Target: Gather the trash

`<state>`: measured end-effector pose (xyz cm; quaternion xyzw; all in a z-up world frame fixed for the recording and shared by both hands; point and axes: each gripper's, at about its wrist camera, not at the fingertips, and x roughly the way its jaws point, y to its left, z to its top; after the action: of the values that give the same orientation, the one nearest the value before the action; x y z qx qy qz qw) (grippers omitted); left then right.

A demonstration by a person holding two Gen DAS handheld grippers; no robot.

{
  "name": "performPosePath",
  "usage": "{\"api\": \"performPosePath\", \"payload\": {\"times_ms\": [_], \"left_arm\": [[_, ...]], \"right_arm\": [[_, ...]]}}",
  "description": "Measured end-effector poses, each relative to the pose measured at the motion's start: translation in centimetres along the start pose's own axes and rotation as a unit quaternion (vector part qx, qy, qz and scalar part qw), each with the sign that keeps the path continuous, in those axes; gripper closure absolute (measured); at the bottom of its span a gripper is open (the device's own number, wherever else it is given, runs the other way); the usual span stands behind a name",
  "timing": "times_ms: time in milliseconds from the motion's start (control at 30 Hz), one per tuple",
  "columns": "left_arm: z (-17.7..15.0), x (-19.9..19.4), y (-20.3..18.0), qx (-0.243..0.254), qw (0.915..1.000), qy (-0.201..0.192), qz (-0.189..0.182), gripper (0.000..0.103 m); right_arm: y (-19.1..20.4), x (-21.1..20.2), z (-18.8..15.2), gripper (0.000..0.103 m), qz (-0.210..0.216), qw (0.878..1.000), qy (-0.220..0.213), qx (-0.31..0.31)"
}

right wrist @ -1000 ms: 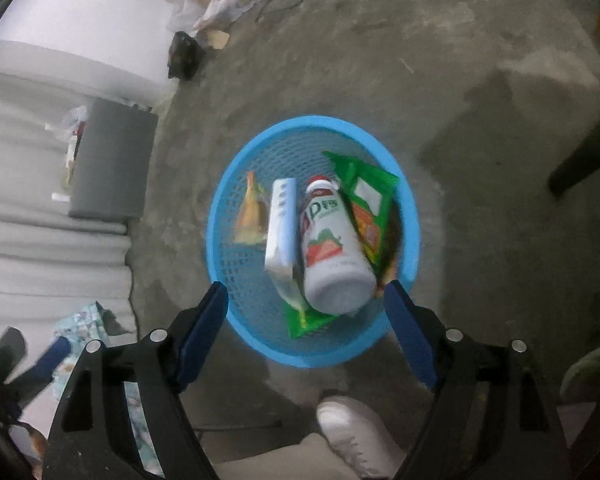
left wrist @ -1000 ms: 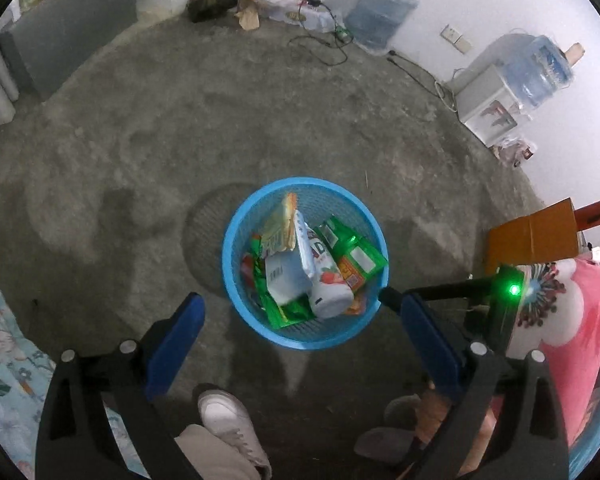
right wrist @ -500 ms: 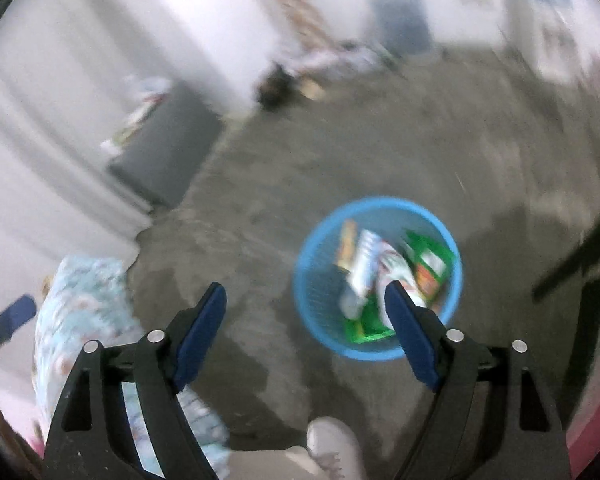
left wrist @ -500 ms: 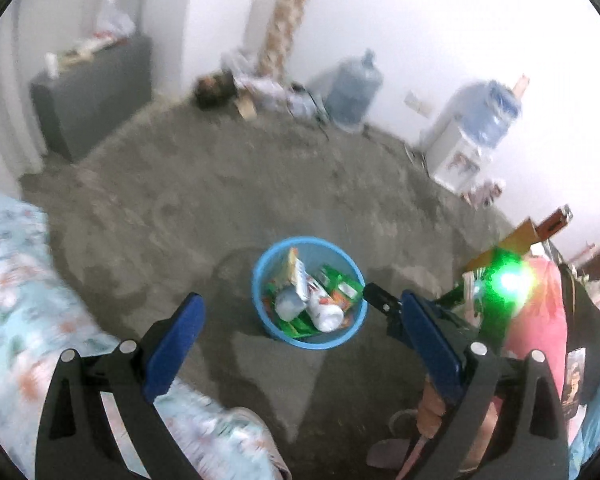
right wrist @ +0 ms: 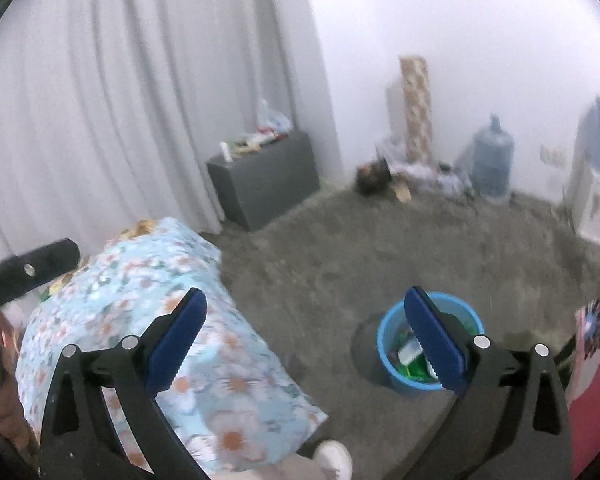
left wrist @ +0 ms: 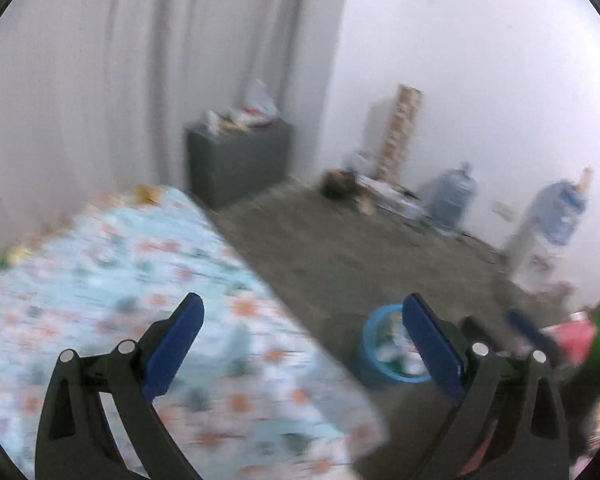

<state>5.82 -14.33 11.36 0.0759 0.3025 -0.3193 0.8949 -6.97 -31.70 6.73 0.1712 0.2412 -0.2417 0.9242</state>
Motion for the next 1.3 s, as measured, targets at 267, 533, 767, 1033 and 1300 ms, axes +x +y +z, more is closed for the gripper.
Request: {"api": "performPosePath", "payload": {"times_ms": [267, 533, 767, 1033, 1300], "left_arm": [[-4.3, -2.7, 4.0, -0.066, 0.9931, 0.011, 0.097, 0.006], [-11.2, -3.1, 6.3, -0.117, 0.9736, 0.099, 0.169, 0.006], [-13.3, -3.4, 6.3, -0.115, 0.9682, 0.128, 0.182, 0.006], [-13.3, -3.1, 6.2, -0.103, 0.9661, 0.137, 0.193, 0.006], [-13.2, -3.0, 5.6, -0.091, 0.9653, 0.137, 0.203, 0.006]], "right_arm": [[5.4, -3.1, -2.5, 0.008, 0.002, 0.993, -0.036, -0.114], [7.1, -2.3, -7.4, 0.008, -0.014, 0.978, 0.056, -0.203], [6.3, -2.3, -9.6, 0.008, -0.041, 0.973, 0.103, -0.202], [4.3, -2.0, -9.9, 0.008, -0.061, 0.975, 0.117, -0.177], [3.2, -1.6, -9.9, 0.008, -0.065, 0.977, 0.124, -0.160]]}}
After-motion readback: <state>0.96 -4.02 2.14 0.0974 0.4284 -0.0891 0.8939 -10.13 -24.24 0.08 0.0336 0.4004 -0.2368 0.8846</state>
